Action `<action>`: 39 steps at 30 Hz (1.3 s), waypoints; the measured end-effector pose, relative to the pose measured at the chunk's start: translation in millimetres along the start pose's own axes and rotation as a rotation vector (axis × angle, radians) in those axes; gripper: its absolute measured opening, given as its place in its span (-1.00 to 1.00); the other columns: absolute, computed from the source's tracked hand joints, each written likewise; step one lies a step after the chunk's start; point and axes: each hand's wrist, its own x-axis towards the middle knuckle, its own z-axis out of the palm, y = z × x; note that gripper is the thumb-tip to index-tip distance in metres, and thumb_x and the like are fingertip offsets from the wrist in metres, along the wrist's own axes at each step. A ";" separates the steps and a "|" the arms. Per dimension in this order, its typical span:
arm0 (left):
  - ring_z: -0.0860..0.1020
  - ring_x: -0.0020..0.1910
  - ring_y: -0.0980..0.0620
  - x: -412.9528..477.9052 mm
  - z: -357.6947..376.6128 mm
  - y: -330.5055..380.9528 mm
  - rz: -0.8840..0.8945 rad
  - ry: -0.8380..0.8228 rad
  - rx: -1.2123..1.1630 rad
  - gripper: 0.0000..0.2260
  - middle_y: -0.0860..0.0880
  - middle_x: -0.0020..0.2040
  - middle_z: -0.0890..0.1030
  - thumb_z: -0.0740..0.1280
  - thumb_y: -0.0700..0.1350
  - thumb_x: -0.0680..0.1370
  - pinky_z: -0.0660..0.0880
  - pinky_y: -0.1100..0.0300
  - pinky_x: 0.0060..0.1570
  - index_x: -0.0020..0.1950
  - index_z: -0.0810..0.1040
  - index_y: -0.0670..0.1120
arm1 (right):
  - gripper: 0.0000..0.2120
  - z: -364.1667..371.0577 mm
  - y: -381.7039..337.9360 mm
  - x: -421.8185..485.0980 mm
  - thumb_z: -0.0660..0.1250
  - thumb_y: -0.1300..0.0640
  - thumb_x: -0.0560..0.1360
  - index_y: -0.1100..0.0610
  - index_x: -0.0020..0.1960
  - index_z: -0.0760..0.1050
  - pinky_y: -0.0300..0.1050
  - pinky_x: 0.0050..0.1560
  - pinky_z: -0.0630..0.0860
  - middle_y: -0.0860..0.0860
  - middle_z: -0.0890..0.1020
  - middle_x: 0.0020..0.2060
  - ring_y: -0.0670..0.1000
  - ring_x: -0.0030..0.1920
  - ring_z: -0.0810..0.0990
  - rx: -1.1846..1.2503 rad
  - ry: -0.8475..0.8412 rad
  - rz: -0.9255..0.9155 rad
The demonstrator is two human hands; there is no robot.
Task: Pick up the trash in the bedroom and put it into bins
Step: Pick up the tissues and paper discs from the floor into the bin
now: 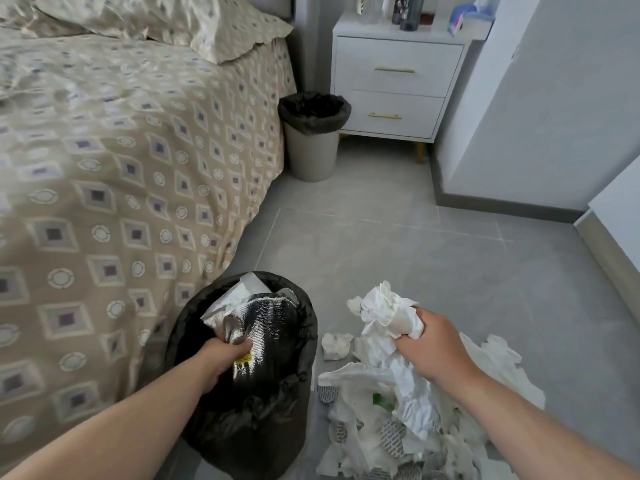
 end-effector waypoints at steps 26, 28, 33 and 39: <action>0.44 -0.32 -0.07 -58.3 -54.3 -45.1 0.016 0.229 -0.339 -0.87 -0.20 -0.23 0.49 0.33 -0.34 0.50 0.35 0.14 -0.33 -0.05 0.42 -0.17 | -0.84 88.5 -172.2 10.8 0.41 0.37 0.36 0.15 -0.14 0.62 -0.13 -0.21 0.60 0.02 0.71 -0.23 -0.10 -0.25 0.64 0.596 -0.082 -0.069; 0.46 -0.32 -0.09 -67.9 -49.0 -48.5 -0.078 0.133 -0.424 -0.88 -0.19 -0.21 0.51 0.28 -0.36 0.52 0.38 0.15 -0.35 -0.07 0.41 -0.16 | -0.86 106.5 -174.3 7.6 0.38 0.37 0.36 0.17 -0.14 0.61 -0.03 -0.20 0.60 0.10 0.70 -0.20 -0.06 -0.24 0.62 0.557 -0.114 -0.054; 0.54 -0.30 -0.19 -98.6 -36.5 -49.3 -0.300 -0.107 -0.446 -0.78 -0.25 -0.19 0.54 0.35 -0.12 0.49 0.54 0.07 -0.35 0.00 0.50 -0.27 | -0.84 105.7 -159.9 10.2 0.38 0.38 0.36 0.15 -0.17 0.61 -0.20 -0.27 0.55 0.01 0.69 -0.27 -0.13 -0.28 0.60 0.505 -0.058 -0.024; 0.59 -0.18 -0.12 -74.7 -63.3 -28.6 0.113 0.296 -0.413 -0.81 -0.10 -0.17 0.63 0.32 -0.08 0.52 0.52 0.02 -0.11 0.00 0.54 -0.19 | -0.88 83.5 -150.4 5.8 0.42 0.35 0.35 0.17 -0.17 0.61 -0.17 -0.30 0.53 0.00 0.69 -0.30 -0.10 -0.31 0.58 0.526 -0.020 0.011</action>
